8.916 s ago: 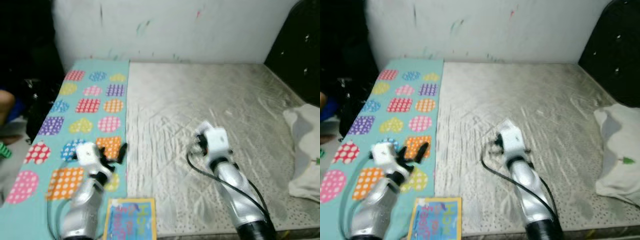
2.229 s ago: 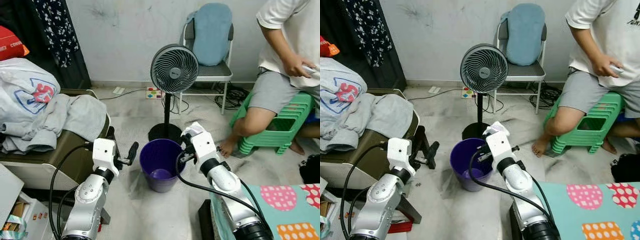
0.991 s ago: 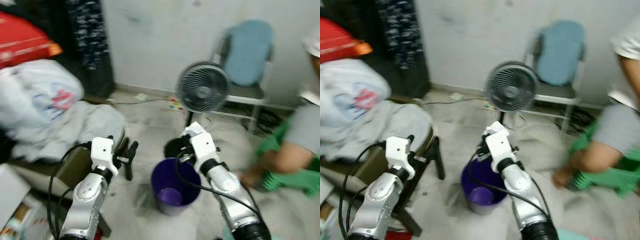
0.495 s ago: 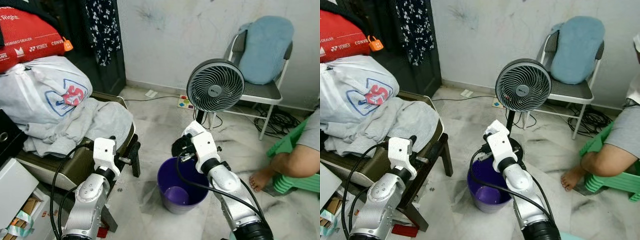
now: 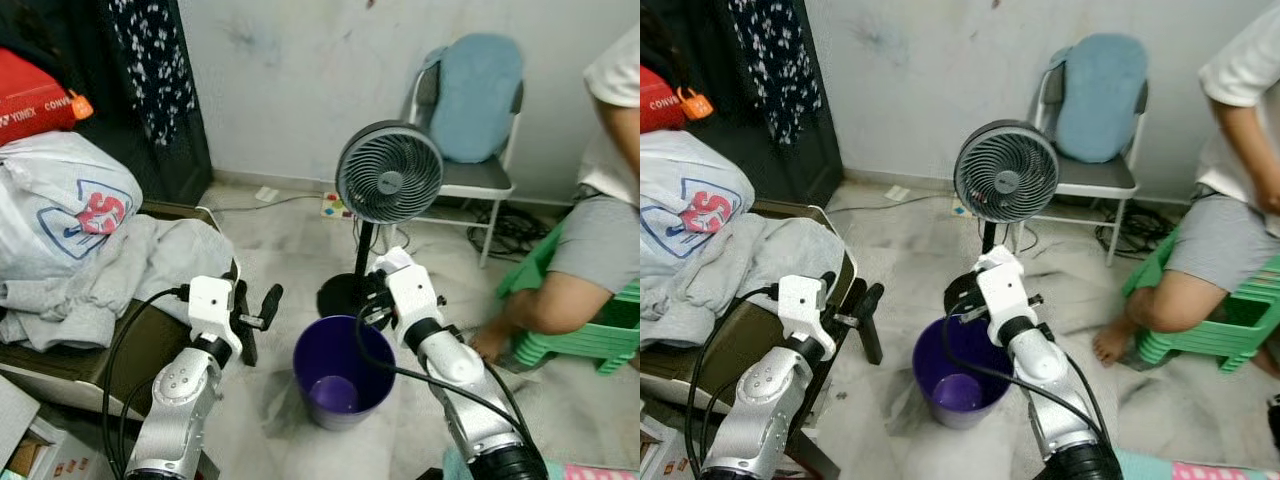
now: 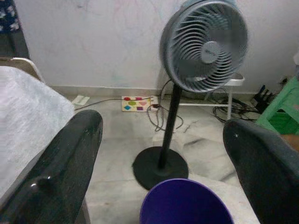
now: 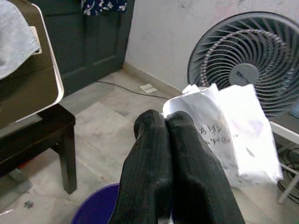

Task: Clean up the room

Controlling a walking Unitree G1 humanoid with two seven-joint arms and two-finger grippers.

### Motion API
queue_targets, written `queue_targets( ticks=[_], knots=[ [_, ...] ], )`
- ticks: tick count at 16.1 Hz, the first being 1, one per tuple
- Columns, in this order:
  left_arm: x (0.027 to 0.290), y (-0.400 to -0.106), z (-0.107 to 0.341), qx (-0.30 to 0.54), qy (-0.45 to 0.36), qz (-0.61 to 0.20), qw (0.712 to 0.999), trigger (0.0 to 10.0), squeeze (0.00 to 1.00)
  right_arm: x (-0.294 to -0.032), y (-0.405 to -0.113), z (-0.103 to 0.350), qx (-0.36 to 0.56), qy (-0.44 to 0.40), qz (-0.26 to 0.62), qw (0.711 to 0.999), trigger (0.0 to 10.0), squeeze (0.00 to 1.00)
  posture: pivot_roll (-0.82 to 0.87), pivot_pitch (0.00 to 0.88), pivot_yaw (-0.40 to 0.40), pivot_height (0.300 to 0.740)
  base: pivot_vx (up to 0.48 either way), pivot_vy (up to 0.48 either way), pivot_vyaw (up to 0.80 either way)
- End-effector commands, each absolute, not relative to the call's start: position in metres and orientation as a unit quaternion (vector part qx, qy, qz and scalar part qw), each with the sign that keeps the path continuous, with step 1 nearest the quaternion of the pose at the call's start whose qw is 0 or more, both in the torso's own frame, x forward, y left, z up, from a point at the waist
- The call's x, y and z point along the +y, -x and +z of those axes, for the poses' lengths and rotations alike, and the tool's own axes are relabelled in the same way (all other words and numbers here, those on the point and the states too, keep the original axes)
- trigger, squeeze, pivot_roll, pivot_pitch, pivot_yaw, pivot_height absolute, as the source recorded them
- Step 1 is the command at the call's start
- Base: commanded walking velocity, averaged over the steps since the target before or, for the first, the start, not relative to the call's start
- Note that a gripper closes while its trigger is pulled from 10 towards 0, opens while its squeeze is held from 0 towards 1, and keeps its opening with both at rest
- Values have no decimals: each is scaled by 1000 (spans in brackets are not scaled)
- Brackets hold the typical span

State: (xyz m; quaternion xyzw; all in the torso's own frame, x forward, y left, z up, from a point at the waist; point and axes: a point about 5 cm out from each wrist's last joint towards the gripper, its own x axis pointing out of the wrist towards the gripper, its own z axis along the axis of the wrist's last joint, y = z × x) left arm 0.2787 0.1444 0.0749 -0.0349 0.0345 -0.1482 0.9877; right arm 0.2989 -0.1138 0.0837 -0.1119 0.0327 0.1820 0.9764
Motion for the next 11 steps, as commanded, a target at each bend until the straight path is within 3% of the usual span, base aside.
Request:
queue_targets(
  ticks=[1, 11],
  knots=[
    [145, -280, 78, 30, 31, -153, 987, 10000, 0, -111, -300, 84, 34, 108, 184, 976, 10000, 0, -110, 0, -27, 740, 296, 0, 0],
    [144, -280, 77, 31, 34, -153, 987, 10000, 0, -110, -301, 84, 33, 110, 187, 976, 10000, 0, -108, 0, -30, 740, 266, 0, 0]
  ],
)
